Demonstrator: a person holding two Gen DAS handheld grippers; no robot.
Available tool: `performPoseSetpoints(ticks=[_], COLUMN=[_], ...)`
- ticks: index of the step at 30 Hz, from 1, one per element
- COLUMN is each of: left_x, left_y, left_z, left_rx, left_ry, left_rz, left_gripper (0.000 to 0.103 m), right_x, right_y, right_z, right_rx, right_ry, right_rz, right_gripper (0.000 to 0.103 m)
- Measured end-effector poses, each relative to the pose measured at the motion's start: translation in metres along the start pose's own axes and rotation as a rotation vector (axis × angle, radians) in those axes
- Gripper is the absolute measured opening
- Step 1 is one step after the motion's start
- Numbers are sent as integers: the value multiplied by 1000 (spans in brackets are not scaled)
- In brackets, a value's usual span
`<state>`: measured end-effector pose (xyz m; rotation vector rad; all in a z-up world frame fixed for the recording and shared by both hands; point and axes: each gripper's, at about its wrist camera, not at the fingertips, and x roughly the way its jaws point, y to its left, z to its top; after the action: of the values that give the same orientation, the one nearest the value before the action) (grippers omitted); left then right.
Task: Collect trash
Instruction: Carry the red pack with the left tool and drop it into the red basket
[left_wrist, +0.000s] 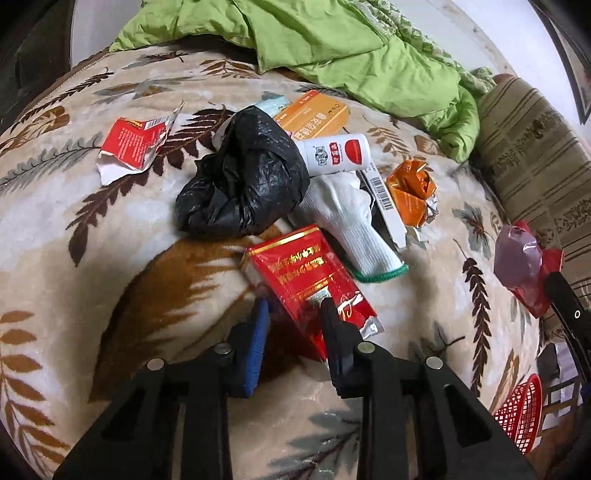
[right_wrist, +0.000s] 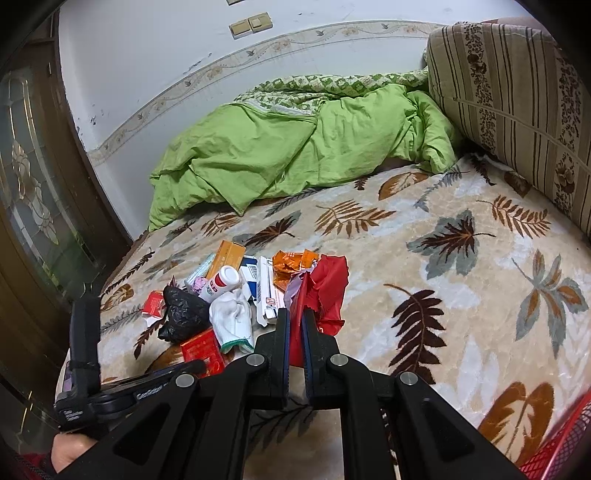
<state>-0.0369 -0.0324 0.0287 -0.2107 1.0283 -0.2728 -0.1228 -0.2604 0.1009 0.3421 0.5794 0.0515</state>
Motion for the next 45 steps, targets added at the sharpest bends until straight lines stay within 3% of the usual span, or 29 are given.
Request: performPoseSetpoints(ticks=[1,2,4,7,12,15,16,20,28,31,37,45], left_x=[-2,-3,-7,-4,20,29,27,19,-16,-27,-46,-57], left_y=[0,-2,-9,-21,-35,-32,-29,-20,-4,-5,-33,-74], left_z=[-1,-1,0,6,10,8,7,4,-20,-24,-28,-36], left_rx=[-10,-21,-52,-25,38,83,92,83,47,55,175,288], left_ry=[-4,-5,-28,-44,-15,-36,-54,-68,-68,-103,-175,-186], left_rz=[-6,-15,-19,7,139,171,172,140,69,49,-24,-88], left_gripper=[37,61,87,87,87,82,74,63,62,62,62,62], right_x=[0,0,1,2,2,2,2,4,6,6,-6,-48], right_y=[1,1,2,2,-1,-1,-1,-2,1,3,5,-22], right_z=[0,0,0,0,1,1,1,2,1,0,-7,-26], right_rx=[-3,-6,-10,-5,1,1,1,7,-6,-12,-20,47], right_ry=[0,1,4,6,9,11,12,18,22,23,48,103], right_rz=[-2,-4,-8,-10,-11,-11,-10,-6,-2,4,52,77], right_gripper=[6,6,6,6,6,7,7,7,6,6,6,6])
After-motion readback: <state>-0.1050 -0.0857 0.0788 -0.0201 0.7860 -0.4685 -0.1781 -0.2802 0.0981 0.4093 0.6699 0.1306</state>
